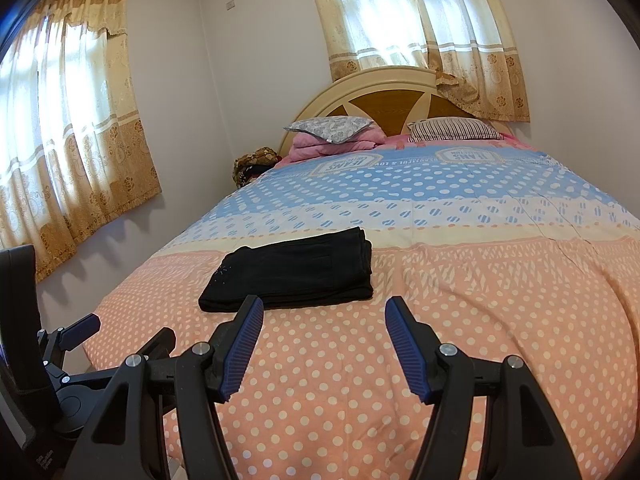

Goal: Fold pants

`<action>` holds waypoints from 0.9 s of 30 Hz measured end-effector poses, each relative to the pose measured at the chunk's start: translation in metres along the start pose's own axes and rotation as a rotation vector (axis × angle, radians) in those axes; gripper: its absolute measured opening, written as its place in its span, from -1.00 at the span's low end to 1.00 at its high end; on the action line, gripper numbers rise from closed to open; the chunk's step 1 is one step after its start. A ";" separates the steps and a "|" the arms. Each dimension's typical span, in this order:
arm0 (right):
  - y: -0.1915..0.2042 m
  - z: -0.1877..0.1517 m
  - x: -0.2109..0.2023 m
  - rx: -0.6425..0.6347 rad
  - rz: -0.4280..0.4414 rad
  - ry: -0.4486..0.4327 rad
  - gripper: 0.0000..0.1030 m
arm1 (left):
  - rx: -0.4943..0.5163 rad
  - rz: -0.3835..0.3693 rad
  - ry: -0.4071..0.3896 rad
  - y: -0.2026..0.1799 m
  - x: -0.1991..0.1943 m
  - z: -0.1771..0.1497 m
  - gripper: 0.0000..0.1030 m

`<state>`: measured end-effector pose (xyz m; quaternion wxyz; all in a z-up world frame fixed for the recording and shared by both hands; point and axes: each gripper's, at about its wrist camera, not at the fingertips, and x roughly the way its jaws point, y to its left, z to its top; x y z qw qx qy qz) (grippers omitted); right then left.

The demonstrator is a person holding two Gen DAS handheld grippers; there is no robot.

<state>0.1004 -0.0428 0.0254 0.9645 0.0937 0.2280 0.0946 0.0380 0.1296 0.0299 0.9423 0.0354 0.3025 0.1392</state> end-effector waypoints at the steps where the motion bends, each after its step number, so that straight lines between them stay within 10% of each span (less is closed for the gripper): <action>1: 0.000 0.000 0.000 0.000 0.001 -0.001 0.26 | 0.000 -0.001 0.001 0.000 0.000 0.000 0.96; 27: -0.004 -0.005 -0.001 0.007 -0.015 0.001 0.27 | -0.027 -0.015 -0.003 -0.007 0.003 -0.003 0.96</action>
